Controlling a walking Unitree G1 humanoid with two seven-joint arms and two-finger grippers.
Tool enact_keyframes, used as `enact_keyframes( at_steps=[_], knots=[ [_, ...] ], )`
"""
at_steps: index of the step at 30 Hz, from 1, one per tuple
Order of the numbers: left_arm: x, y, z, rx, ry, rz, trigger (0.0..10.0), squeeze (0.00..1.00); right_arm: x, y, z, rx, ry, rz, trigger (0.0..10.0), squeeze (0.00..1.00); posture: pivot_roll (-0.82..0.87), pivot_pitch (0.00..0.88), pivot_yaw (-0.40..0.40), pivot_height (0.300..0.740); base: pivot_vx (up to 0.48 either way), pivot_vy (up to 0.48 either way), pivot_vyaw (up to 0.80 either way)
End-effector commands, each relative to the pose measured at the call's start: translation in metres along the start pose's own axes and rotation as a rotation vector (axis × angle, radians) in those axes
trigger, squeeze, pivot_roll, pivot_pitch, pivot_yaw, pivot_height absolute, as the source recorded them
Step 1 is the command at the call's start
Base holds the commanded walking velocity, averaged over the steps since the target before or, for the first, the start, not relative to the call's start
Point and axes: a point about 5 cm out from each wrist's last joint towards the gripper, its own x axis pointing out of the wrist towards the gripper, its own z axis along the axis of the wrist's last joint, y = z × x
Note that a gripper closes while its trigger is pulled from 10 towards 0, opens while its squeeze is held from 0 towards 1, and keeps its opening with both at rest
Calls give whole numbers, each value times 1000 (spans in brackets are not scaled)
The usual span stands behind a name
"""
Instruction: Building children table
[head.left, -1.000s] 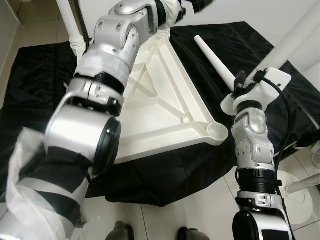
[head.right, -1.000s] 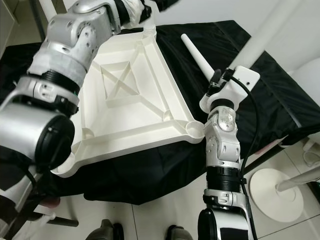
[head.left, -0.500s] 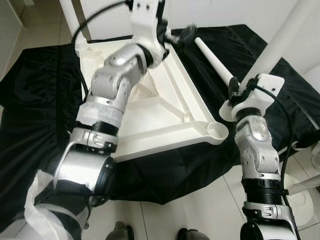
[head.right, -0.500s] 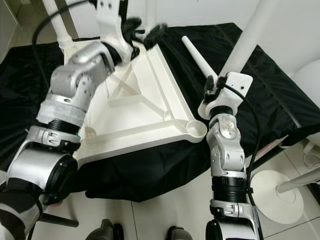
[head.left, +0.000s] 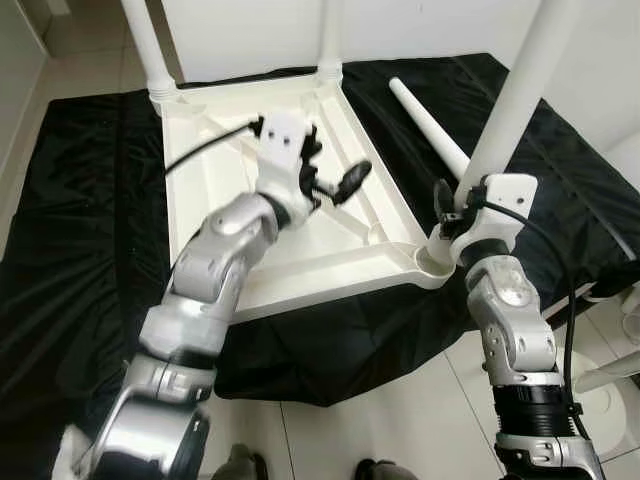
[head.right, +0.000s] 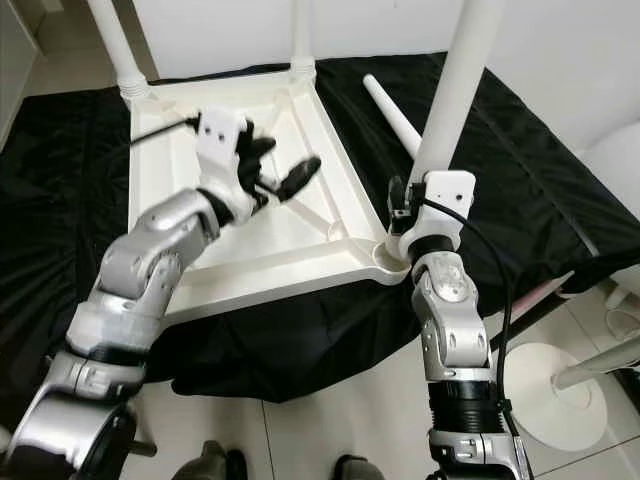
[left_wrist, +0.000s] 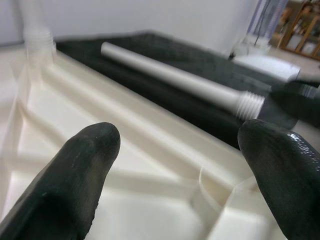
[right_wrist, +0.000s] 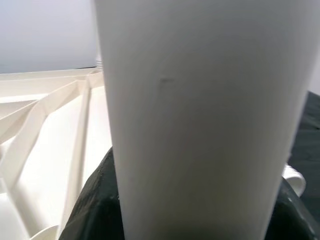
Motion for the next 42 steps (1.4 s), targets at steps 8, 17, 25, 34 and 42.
enact_keyframes(
  at_steps=[8, 17, 25, 34, 42],
  knots=[
    [-8, -12, -9, 7, 30, -103, 10000, 0, -2, 5, -3, -4, -9, 35, 10000, 0, -33, 88, 6, 740, 0, 0, 0],
    [-30, -38, -17, 29, 54, -326, 10000, 0, -14, 12, -17, -35, -14, 148, 10000, 0, -29, 107, 11, 740, 0, 0, 0],
    [-41, -48, -21, -25, 130, -426, 10000, 0, -18, 8, -42, -47, 18, 219, 10000, 0, -9, 111, 10, 740, 0, 0, 0],
    [-44, -50, -22, -52, 227, -401, 10000, 0, -28, 1, -62, -59, 56, 261, 10000, 0, 7, 115, 8, 740, 0, 0, 0],
    [-46, -53, -16, -32, 236, -429, 10000, 0, -30, 5, -77, -34, 69, 339, 10000, 0, 15, 113, 7, 740, 0, 0, 0]
  ],
)
